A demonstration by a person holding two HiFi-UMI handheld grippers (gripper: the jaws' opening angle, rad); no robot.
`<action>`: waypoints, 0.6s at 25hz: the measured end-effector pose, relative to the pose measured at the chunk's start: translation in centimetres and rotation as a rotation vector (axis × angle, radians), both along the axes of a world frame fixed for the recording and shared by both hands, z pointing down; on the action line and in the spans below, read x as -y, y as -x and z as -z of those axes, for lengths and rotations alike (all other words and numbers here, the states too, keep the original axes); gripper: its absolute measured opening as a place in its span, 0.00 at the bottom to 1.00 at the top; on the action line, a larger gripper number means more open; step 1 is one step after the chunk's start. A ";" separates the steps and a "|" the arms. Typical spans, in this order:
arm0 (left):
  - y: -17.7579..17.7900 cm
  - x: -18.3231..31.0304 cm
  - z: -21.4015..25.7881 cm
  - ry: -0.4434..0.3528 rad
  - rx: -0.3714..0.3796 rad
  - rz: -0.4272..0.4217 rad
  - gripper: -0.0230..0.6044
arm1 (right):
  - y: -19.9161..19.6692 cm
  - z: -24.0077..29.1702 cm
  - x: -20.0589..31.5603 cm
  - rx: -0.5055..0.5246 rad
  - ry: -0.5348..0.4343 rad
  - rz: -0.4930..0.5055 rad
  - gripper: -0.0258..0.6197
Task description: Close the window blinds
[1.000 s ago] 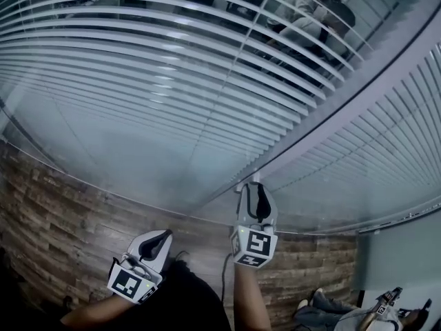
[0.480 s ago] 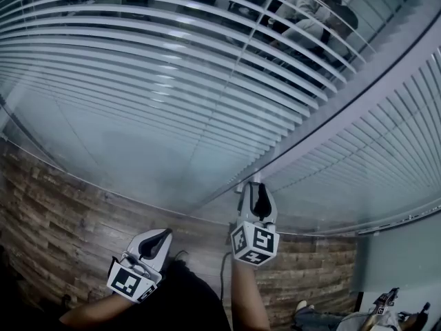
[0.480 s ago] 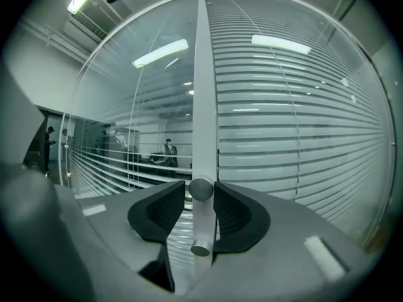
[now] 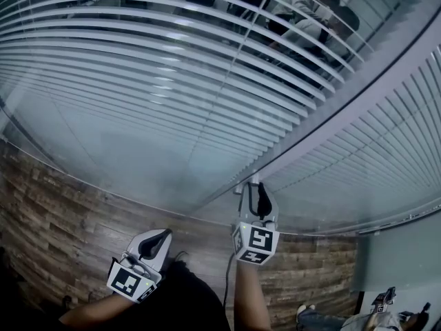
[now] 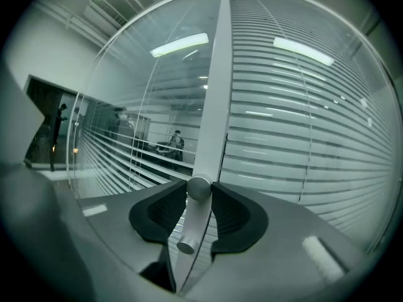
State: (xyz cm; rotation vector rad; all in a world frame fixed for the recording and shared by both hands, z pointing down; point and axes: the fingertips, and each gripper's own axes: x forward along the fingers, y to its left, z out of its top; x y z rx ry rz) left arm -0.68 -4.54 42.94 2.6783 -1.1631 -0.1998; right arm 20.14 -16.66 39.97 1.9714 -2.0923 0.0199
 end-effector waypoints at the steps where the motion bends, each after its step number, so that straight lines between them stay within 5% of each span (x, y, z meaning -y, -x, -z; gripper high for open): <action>1: 0.0 0.0 0.0 -0.003 -0.001 -0.001 0.03 | 0.2 0.0 0.0 -0.048 0.005 0.008 0.24; 9: 0.4 -0.5 -0.4 0.001 0.005 -0.014 0.03 | 1.6 -0.3 -0.6 -0.423 0.016 0.044 0.24; 13: 0.0 -0.3 -1.0 0.007 0.003 -0.015 0.03 | 1.4 -1.0 -0.6 -0.503 0.020 0.046 0.24; 15: 0.0 -0.2 -1.4 0.018 0.000 -0.014 0.03 | 1.4 -1.1 -0.6 -0.446 0.020 0.048 0.24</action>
